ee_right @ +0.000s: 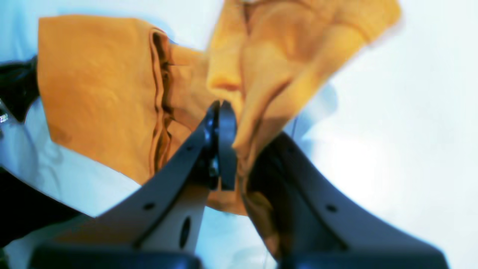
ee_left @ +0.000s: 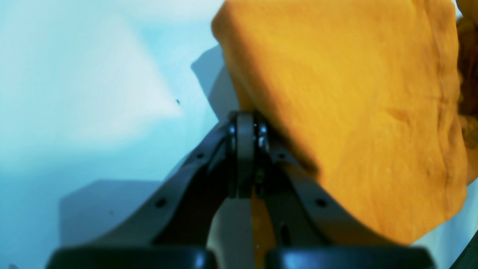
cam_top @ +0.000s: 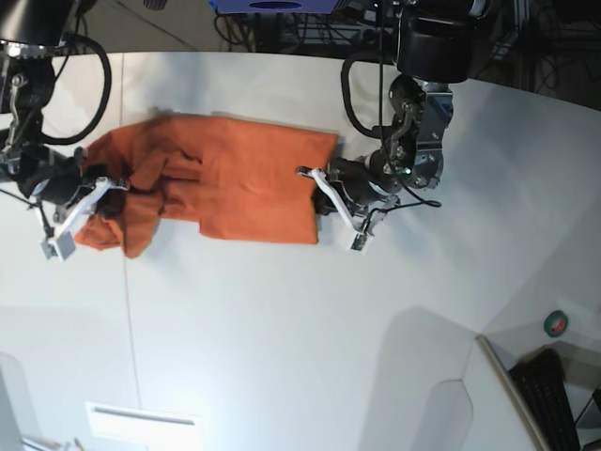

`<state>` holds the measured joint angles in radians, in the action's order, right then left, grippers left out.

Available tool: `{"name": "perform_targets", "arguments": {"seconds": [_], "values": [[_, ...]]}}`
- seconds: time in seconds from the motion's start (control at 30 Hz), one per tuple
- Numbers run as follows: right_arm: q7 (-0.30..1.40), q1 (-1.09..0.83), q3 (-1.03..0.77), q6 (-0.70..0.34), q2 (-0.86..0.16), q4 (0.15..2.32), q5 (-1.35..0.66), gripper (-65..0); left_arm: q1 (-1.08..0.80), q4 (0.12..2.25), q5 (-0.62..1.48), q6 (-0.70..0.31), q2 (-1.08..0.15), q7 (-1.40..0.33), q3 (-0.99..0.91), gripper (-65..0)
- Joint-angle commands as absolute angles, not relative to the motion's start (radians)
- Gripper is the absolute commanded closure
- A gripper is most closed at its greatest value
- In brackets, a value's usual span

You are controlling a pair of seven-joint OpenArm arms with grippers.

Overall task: Layout the t-shirt on the table in an organized manner, then fold the t-shirt properly
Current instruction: 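Grasp both strip ends and fold them toward each other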

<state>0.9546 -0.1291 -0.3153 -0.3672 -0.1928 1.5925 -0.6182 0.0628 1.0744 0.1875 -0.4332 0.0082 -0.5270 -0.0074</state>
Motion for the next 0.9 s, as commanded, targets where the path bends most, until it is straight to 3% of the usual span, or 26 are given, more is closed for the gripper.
{"name": "perform_targets", "arguments": {"seconds": [0.0,0.1,0.47,0.63,0.87], "values": [[0.944,-0.131,-0.302,-0.346,-0.200,1.636,-0.633,0.0,0.064,1.082,0.176,-0.429,0.019,-0.550,-0.002,0.0],[0.946,-0.177,-0.252,-0.286,-0.185,1.710,-0.634,0.0,0.062,1.082,0.176,-0.429,0.036,-0.550,-0.001,0.0],[0.951,-0.200,-0.130,-0.259,-0.088,1.758,-0.633,0.0,0.019,1.090,0.176,-0.429,0.085,-0.552,-0.001,0.0],[0.944,-0.197,-0.030,-0.139,-0.088,1.810,-0.633,0.0,-0.013,1.112,0.176,-0.429,0.087,-0.552,0.001,0.0],[0.943,-0.170,0.010,-0.111,-0.087,1.802,-0.633,0.0,-0.021,1.127,0.176,-0.429,0.088,-0.552,-0.001,0.0]]}}
